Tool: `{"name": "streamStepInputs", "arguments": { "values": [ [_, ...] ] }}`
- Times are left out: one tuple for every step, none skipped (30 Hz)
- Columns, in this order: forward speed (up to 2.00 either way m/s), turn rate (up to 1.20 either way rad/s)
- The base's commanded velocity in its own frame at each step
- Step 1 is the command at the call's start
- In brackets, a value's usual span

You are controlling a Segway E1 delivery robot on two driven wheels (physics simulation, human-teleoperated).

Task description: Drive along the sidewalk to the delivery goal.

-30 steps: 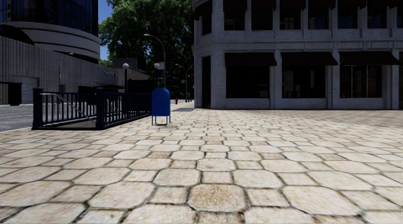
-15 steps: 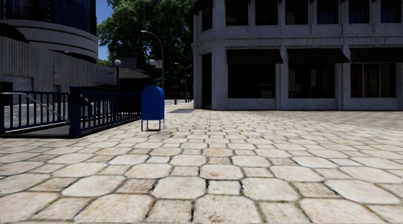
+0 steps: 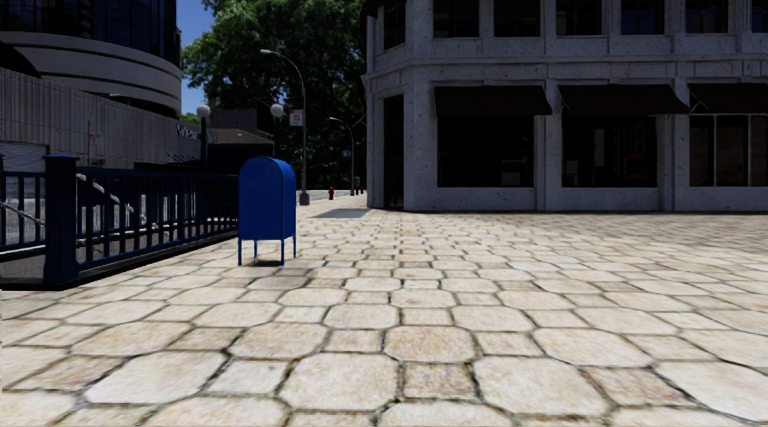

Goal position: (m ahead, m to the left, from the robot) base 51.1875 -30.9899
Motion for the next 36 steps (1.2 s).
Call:
{"name": "streamStepInputs", "arguments": {
  "values": [
    [2.0,0.0],
    [2.0,0.0],
    [2.0,0.0],
    [2.0,0.0],
    [2.0,0.0],
    [2.0,0.0],
    [2.0,0.0],
    [2.0,0.0],
    [2.0,0.0],
    [2.0,0.0],
    [2.0,0.0],
    [2.0,0.0],
    [2.0,0.0],
    [2.0,0.0],
    [2.0,0.0],
    [2.0,0.0],
    [2.0,0.0],
    [2.0,0.0],
    [2.0,0.0],
    [2.0,0.0],
    [2.0,0.0],
    [2.0,0.0],
    [2.0,0.0],
    [2.0,0.0],
    [2.0,0.0],
    [2.0,0.0],
    [2.0,0.0],
    [2.0,0.0],
    [2.0,0.0],
    [2.0,0.0],
    [2.0,0.0],
    [2.0,0.0],
    [2.0,0.0],
    [2.0,0.0],
    [2.0,0.0],
    [2.0,0.0]
  ]
}}
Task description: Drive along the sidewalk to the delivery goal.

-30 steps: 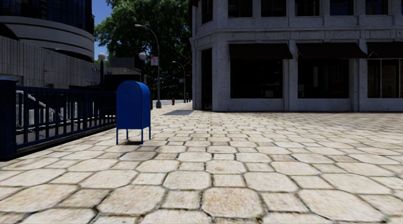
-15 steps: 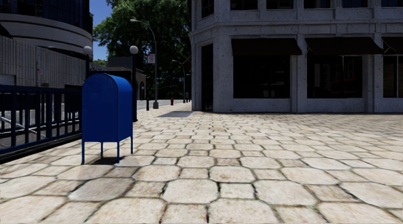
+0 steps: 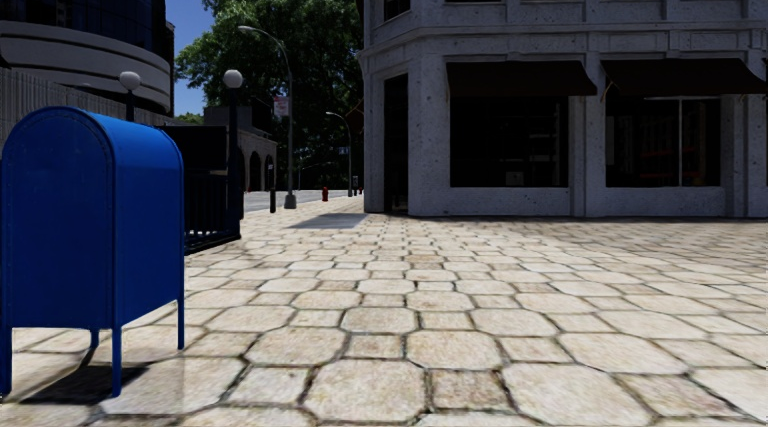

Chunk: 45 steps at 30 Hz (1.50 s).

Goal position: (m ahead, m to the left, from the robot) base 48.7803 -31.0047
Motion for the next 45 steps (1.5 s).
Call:
{"name": "streamStepInputs", "arguments": {
  "values": [
    [2.0,0.0],
    [2.0,0.0],
    [2.0,0.0],
    [2.0,0.0],
    [2.0,0.0],
    [2.0,0.0],
    [2.0,0.0],
    [2.0,0.0],
    [2.0,0.0],
    [2.0,0.0],
    [2.0,0.0],
    [2.0,0.0],
    [2.0,0.0],
    [2.0,0.0],
    [2.0,0.0],
    [2.0,0.0],
    [2.0,0.0],
    [2.0,0.0],
    [2.0,0.0],
    [2.0,0.0],
    [2.0,0.0],
    [2.0,0.0],
    [2.0,0.0],
    [2.0,0.06],
    [2.0,0.06],
    [2.0,0.15],
    [2.0,0.22],
    [2.0,0.25],
    [2.0,0.26],
    [2.0,0.26],
    [2.0,0.26],
    [2.0,0.26],
    [2.0,0.26],
    [2.0,0.26],
    [2.0,0.26],
    [2.0,0.26],
    [2.0,0.29],
    [2.0,0.32],
    [2.0,0.36],
    [2.0,0.36],
    [2.0,0.36],
    [2.0,0.37],
    [2.0,0.37],
    [2.0,0.37],
    [2.0,0.37]
  ]
}}
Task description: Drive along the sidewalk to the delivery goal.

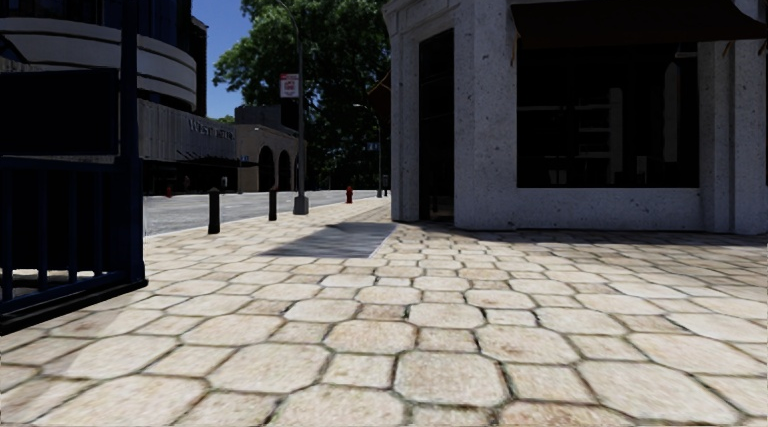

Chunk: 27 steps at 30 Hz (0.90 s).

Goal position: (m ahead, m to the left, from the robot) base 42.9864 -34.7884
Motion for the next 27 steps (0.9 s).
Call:
{"name": "streamStepInputs", "arguments": {
  "values": [
    [2.0,0.37],
    [2.0,0.37],
    [2.0,0.37],
    [2.0,0.37],
    [2.0,0.37],
    [2.0,0.37],
    [2.0,0.37],
    [2.0,0.37],
    [2.0,0.37],
    [2.0,0.37],
    [2.0,0.37],
    [2.0,0.37],
    [2.0,0.28],
    [2.0,0.0],
    [2.0,0.0],
    [2.0,0.0],
    [2.0,0.0],
    [2.0,0.0],
    [2.0,0.0],
    [2.0,0.0],
    [2.0,0.0],
    [2.0,0.0],
    [2.0,0.0],
    [2.0,0.0],
    [2.0,0.0],
    [2.0,0.0],
    [2.0,0.0]
  ]
}}
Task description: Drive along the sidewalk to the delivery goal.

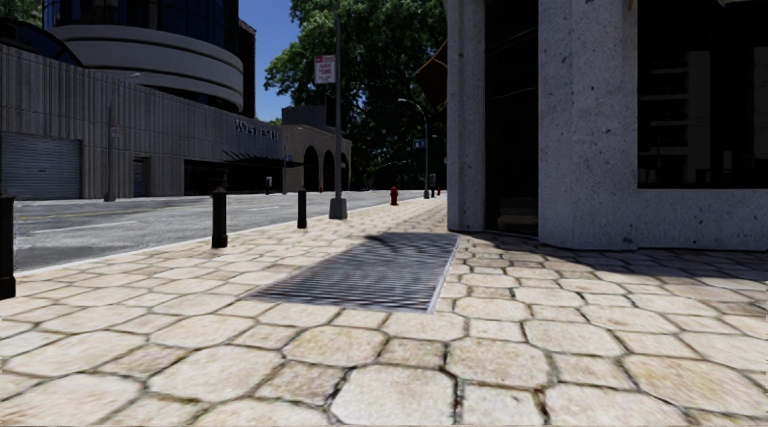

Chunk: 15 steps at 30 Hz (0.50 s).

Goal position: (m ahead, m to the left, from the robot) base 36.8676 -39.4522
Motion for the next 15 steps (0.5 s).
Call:
{"name": "streamStepInputs", "arguments": {
  "values": [
    [2.0,0.0],
    [2.0,0.0],
    [2.0,0.0],
    [2.0,0.0],
    [2.0,0.0],
    [2.0,0.0],
    [2.0,0.0],
    [2.0,0.0],
    [2.0,0.0],
    [2.0,0.0],
    [2.0,0.0],
    [2.0,0.0],
    [2.0,0.0],
    [2.0,0.0],
    [2.0,0.0]
  ]
}}
